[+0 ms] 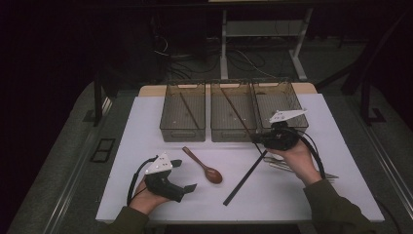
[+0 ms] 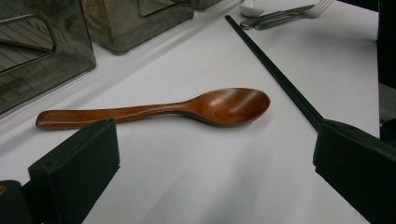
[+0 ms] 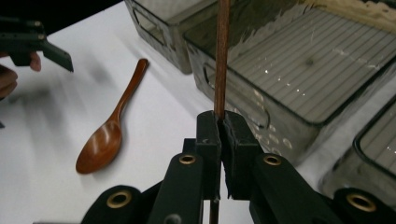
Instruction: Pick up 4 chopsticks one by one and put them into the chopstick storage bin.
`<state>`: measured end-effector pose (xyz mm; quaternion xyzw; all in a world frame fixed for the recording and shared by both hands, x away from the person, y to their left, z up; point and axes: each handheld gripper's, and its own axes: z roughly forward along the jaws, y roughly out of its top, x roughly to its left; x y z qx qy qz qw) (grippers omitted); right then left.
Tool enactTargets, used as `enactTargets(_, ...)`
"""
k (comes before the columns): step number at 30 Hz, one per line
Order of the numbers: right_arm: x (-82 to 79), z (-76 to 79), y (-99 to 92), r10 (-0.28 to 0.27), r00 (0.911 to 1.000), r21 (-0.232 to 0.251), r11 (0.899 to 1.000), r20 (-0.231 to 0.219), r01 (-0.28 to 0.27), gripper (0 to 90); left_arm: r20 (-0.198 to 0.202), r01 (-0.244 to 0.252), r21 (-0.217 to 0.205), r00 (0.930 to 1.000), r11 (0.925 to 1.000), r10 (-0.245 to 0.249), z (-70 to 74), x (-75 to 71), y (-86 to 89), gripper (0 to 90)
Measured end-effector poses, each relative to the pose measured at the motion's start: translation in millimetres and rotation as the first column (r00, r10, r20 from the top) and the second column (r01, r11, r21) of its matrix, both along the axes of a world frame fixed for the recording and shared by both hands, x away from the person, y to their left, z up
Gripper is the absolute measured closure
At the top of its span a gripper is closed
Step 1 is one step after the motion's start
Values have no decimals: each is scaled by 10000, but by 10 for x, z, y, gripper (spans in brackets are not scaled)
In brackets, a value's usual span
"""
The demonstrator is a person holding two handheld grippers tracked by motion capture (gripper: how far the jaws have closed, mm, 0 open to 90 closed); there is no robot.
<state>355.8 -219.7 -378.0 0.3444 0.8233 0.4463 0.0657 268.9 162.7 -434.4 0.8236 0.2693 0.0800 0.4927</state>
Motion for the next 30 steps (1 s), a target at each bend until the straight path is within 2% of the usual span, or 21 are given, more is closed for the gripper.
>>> enactTargets(14, 137, 96, 229, -136, 9990, 294, 9995, 418, 123, 849, 30, 14, -13, 10000, 10000, -14, 5, -1, 4, 0)
enactTargets(30, 364, 200, 568, -488, 9971, 984, 9942, 587, 428, 849, 20, 14, -75, 10000, 10000, -14, 11, -7, 2, 0)
